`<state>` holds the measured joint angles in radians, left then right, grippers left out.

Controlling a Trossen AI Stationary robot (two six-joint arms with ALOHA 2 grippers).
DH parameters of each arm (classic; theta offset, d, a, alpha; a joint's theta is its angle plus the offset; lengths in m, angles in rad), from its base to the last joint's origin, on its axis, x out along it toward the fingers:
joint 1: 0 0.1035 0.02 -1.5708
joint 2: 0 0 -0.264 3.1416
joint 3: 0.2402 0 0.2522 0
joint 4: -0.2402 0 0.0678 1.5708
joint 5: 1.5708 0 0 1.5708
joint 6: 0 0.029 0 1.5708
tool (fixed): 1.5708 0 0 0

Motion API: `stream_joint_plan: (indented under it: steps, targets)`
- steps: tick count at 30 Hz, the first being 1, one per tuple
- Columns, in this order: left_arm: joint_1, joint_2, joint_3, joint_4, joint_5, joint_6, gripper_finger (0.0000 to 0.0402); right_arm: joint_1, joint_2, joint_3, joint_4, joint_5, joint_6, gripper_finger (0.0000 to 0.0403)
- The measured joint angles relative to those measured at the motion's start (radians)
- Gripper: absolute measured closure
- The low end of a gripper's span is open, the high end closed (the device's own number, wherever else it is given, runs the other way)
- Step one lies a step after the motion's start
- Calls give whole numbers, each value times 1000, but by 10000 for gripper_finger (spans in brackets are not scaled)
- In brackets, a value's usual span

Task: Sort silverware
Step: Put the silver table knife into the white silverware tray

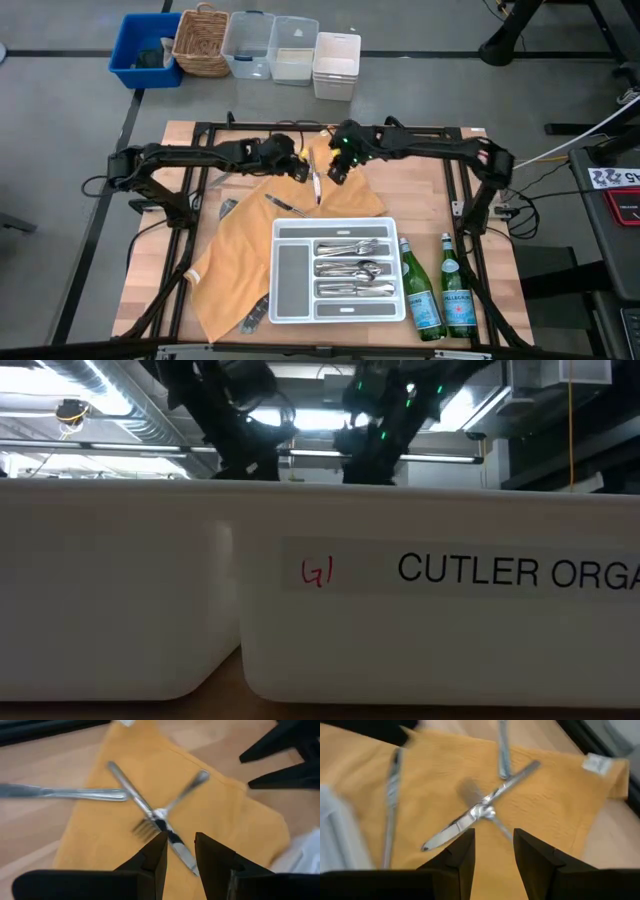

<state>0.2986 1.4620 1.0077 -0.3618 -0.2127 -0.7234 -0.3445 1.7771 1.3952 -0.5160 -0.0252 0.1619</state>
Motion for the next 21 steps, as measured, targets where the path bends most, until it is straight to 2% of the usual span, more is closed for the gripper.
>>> stream_joint_plan:
  steps: [8,14,21]
  targets:
    - [72,0,0,-29,0,-13,314,-71,157,0,193,-166,237,267]
    - [104,0,0,-29,0,43,314,-67,240,0,344,-170,313,267]
    - [117,0,0,-29,0,68,314,-62,296,0,389,-122,383,267]
